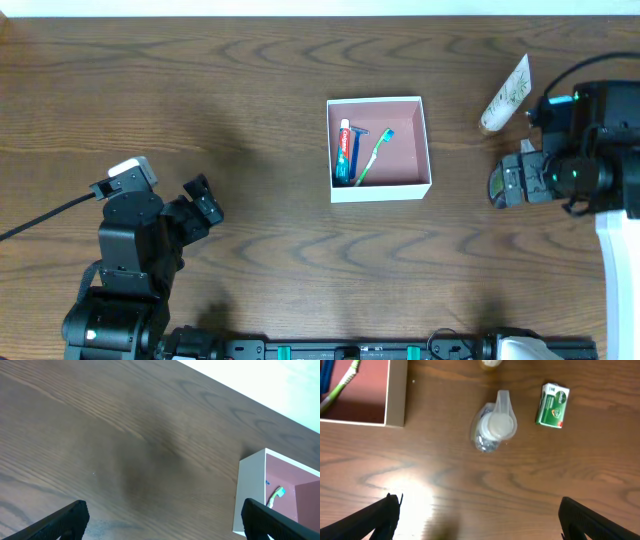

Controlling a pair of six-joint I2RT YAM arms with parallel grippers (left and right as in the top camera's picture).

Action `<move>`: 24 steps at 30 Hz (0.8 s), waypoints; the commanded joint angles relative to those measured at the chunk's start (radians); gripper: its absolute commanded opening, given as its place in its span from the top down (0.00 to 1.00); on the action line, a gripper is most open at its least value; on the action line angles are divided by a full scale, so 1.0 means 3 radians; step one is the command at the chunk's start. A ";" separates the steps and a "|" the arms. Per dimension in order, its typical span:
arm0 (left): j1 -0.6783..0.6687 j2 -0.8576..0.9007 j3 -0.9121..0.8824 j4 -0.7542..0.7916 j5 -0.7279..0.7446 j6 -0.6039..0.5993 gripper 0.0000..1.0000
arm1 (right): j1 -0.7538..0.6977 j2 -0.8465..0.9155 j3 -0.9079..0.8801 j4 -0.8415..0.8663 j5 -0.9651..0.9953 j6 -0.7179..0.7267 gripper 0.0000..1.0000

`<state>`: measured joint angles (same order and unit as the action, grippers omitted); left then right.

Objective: Pack container
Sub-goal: 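Move the right gripper over the clear foam-pump soap bottle, then lower the right gripper and grasp the soap bottle pump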

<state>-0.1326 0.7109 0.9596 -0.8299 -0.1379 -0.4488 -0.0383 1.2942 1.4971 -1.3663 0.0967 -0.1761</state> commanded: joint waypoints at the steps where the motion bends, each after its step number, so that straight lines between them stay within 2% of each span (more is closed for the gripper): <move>1: 0.0011 0.0000 0.0004 0.0003 -0.0017 -0.0028 0.02 | -0.0033 0.0071 0.0095 0.0069 -0.0230 -0.0084 0.01; 12: 0.0011 0.0000 0.0004 0.0003 -0.0017 -0.0029 0.02 | -0.0395 0.0509 0.0089 0.0268 -0.0354 -0.0253 0.01; 24: 0.0011 0.0000 0.0004 0.0003 -0.0017 -0.0029 0.02 | -0.0408 0.1036 0.0088 0.0345 -0.0511 -0.0402 0.01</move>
<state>-0.1326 0.7109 0.9596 -0.8299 -0.1379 -0.4488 -0.1551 1.5627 1.5063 -1.2652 -0.0364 -0.2737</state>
